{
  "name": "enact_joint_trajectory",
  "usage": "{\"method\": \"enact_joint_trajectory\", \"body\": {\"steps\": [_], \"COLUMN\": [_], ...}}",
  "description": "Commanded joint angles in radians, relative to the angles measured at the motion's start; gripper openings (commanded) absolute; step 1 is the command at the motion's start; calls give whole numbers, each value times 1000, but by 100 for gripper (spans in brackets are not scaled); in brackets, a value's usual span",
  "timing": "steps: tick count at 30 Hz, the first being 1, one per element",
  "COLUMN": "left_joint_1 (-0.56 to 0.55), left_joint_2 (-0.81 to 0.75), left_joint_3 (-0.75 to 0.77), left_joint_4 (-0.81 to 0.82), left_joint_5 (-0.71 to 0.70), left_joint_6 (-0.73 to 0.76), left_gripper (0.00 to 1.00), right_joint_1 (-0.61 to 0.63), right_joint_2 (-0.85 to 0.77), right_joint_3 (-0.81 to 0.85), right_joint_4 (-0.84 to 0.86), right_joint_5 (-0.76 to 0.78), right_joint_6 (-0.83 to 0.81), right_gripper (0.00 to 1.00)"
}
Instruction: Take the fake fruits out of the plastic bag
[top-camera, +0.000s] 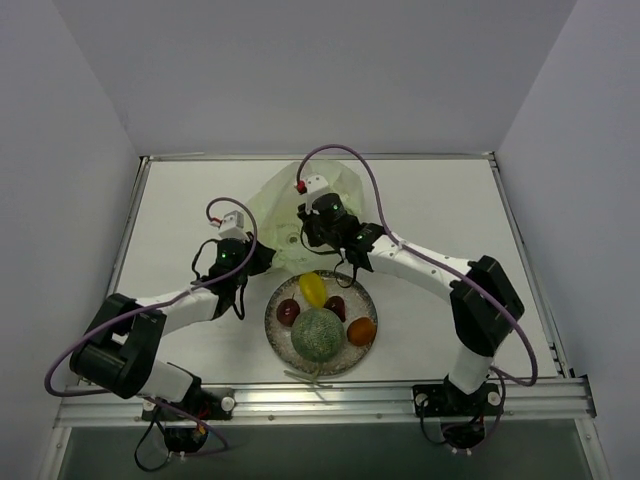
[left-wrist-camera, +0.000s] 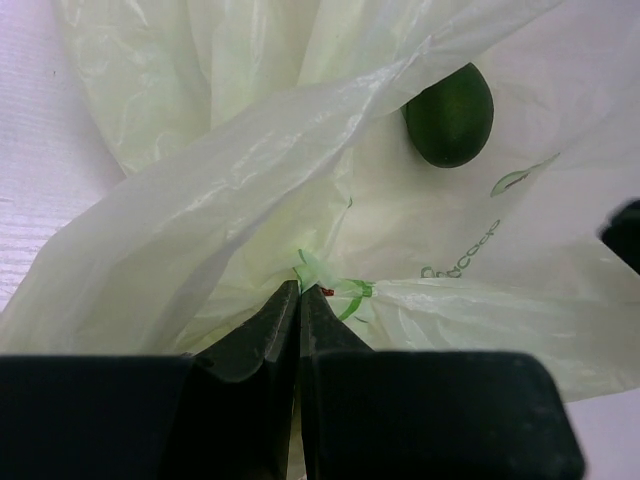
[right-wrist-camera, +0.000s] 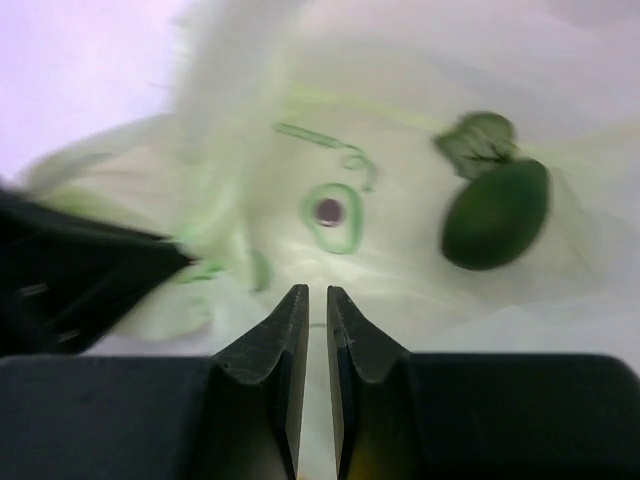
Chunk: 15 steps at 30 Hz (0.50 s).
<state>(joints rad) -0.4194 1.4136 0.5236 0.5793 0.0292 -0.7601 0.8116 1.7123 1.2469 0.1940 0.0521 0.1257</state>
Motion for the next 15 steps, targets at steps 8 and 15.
{"method": "enact_joint_trajectory", "body": {"steps": [8,15], "left_joint_1": [-73,-94], "left_joint_2": [1,15], "left_joint_3": [42,35], "left_joint_4": [33,43], "left_joint_5": [-17,-46], "left_joint_6": [7,-8], "left_gripper": [2,2], "right_joint_1": [-131,-150], "right_joint_2": [102,174], "right_joint_3": [-89,-141], "right_joint_4": [24,101], "right_joint_5": [351,351], "right_joint_6": [61,107], "right_gripper": [10,12]}}
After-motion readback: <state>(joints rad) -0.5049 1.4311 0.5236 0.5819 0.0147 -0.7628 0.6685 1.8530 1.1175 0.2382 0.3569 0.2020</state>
